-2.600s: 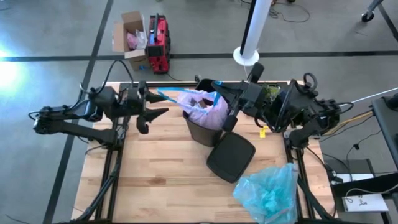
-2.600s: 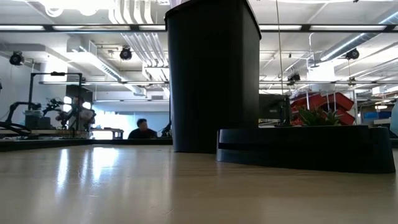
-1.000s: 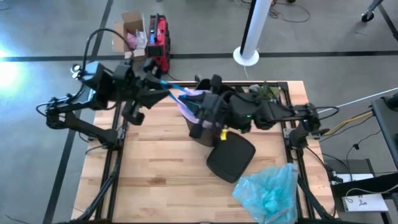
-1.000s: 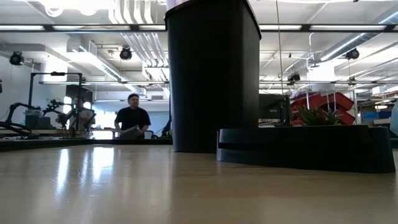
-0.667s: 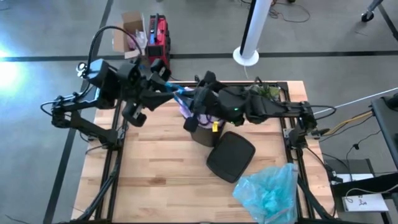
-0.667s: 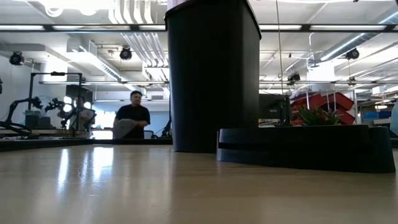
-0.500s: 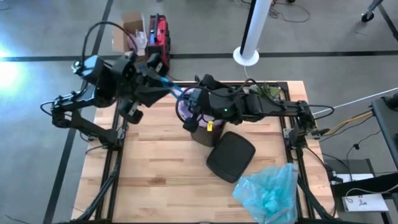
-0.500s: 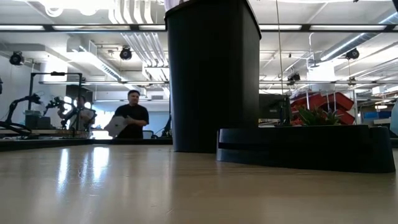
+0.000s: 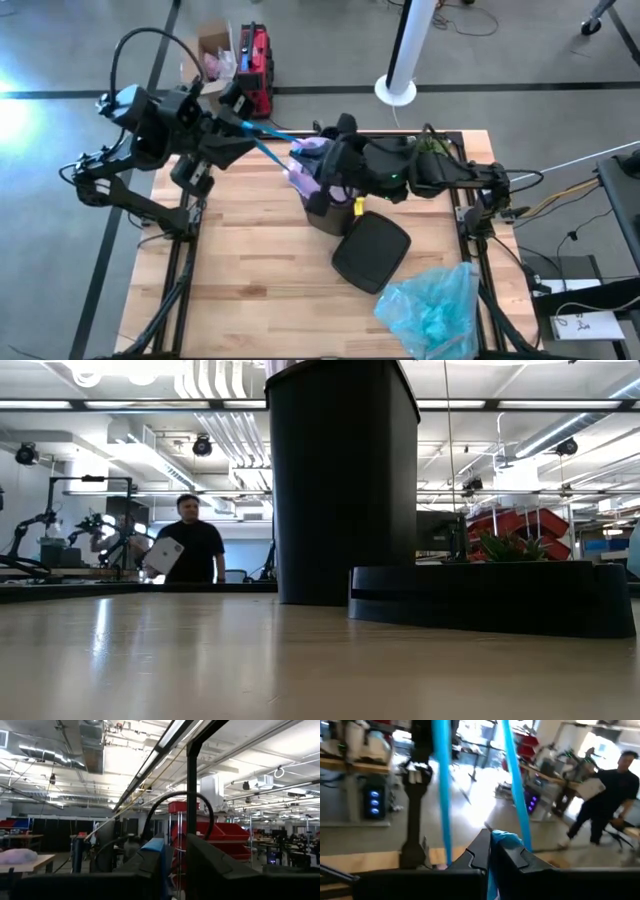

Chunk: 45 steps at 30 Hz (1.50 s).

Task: Place trash/remove bag and relplace
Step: Remove the pink trash bag from the black trash bin

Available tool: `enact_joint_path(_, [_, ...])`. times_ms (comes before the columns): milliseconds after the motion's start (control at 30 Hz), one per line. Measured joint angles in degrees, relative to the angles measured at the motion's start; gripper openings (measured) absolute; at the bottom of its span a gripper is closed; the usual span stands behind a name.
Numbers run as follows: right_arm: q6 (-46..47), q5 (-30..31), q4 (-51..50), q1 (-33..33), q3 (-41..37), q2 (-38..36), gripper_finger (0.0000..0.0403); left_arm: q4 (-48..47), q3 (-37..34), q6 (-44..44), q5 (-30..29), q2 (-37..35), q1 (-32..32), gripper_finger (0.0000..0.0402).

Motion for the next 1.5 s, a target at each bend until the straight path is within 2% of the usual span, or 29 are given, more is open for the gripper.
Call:
enact_joint_path(133, [-1.14,-9.64,-0.05,0.88,0.19,0.05,0.0002,0.31,0.0,0.0,-0.07,-0.66,0.0,0.007])
enact_joint_path(200, [0.29,-12.0,-0.07,1.04,0.1,0.35,0.0002,0.85,0.0,-0.02,-0.07,-0.87,0.0,0.0069])
enact_joint_path(267, [3.04,-9.58,-1.05,0.92,-0.64,0.44,0.0002,1.65,0.0,-0.24,-0.07,-0.87,0.0,0.0065])
enact_joint_path(400, [5.63,-0.34,-1.71,0.2,-4.3,0.58,0.0002,1.98,0.0,-1.29,0.24,-0.84,-0.04,0.0061])
enact_joint_path(433, [6.32,0.05,-2.44,0.14,-4.73,0.63,0.0002,1.99,0.0,-1.6,0.27,-0.85,-0.04,0.0061])
enact_joint_path(667, [8.82,-3.59,-4.98,1.56,-4.88,0.46,0.0002,2.07,0.0,-1.79,0.39,-1.7,-0.03,0.0072])
enact_joint_path(900, [3.8,-3.58,4.18,2.4,-4.87,-0.62,0.0002,-0.4,0.0,-1.68,0.41,-1.66,-0.02,0.0066])
enact_joint_path(1133, [0.11,-3.65,12.52,3.65,-4.88,-3.65,0.0002,-11.6,-0.04,1.6,0.43,-1.68,-0.04,0.0065])
enact_joint_path(1300, [-4.25,-3.54,21.4,3.75,-4.79,-5.84,0.0002,-12.15,-2.65,1.83,0.3,-0.32,-0.07,0.0076])
enact_joint_path(1500, [-4.21,-3.62,22.4,3.98,-4.6,-7.31,0.0002,-8.96,-8.32,3.8,-6.52,2.39,-0.05,0.0085])
